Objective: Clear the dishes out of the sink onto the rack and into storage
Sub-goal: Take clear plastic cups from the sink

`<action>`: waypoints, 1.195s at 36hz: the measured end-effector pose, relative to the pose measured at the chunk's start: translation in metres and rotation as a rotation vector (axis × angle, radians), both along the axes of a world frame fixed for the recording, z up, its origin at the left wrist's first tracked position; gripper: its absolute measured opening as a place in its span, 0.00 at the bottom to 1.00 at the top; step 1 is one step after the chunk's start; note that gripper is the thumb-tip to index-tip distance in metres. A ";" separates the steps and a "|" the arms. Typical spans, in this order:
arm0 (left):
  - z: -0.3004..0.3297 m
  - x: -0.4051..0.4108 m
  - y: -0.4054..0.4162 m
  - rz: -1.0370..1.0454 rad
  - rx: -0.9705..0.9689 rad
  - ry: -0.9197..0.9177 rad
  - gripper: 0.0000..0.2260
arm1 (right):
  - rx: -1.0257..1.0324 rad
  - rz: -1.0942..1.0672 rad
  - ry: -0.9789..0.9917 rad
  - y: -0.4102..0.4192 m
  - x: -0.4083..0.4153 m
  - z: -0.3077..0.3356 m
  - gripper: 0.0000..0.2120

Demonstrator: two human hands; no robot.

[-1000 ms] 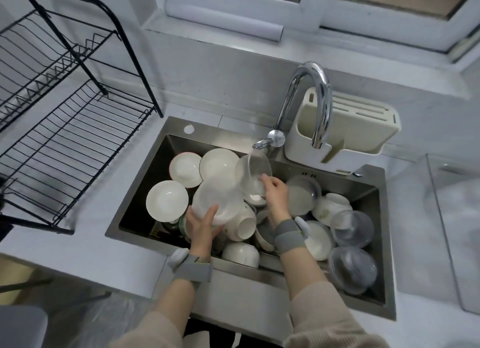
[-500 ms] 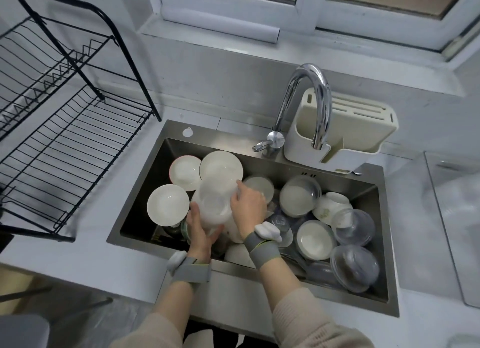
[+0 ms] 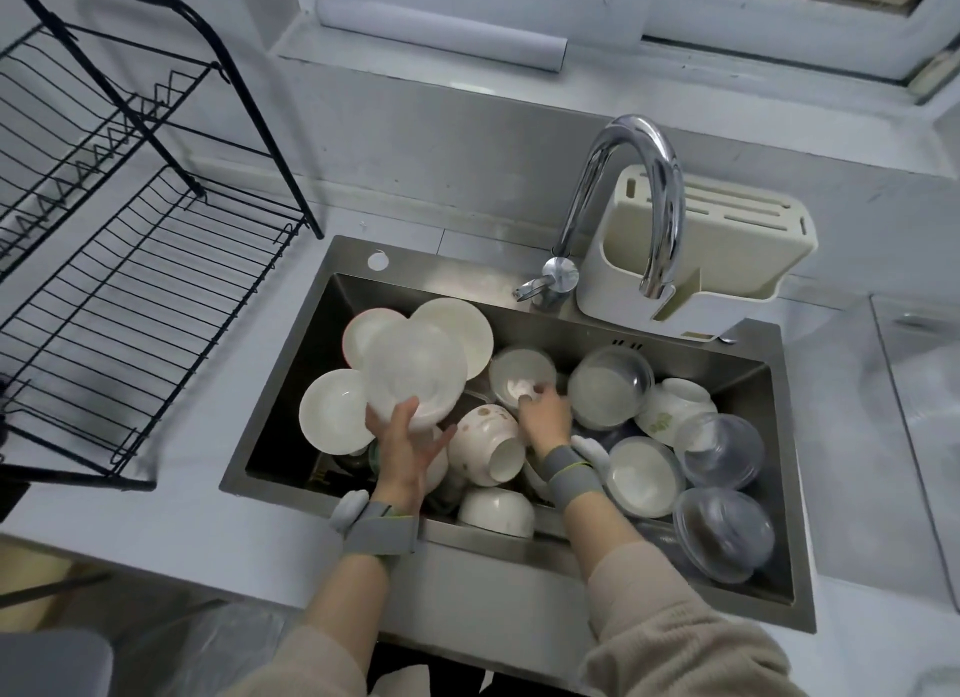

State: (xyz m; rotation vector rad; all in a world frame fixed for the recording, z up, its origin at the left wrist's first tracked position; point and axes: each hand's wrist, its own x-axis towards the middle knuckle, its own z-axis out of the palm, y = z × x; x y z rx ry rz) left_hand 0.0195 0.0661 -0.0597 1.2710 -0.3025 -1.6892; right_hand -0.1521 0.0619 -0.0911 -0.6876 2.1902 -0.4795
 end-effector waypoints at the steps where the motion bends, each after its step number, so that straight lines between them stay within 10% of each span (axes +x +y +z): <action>1: 0.001 0.000 -0.001 -0.009 0.002 0.007 0.33 | 0.047 0.038 0.009 0.002 -0.003 -0.006 0.21; 43: 0.002 -0.004 0.029 -0.057 0.003 -0.097 0.25 | -0.106 -0.369 0.030 0.019 -0.027 -0.017 0.10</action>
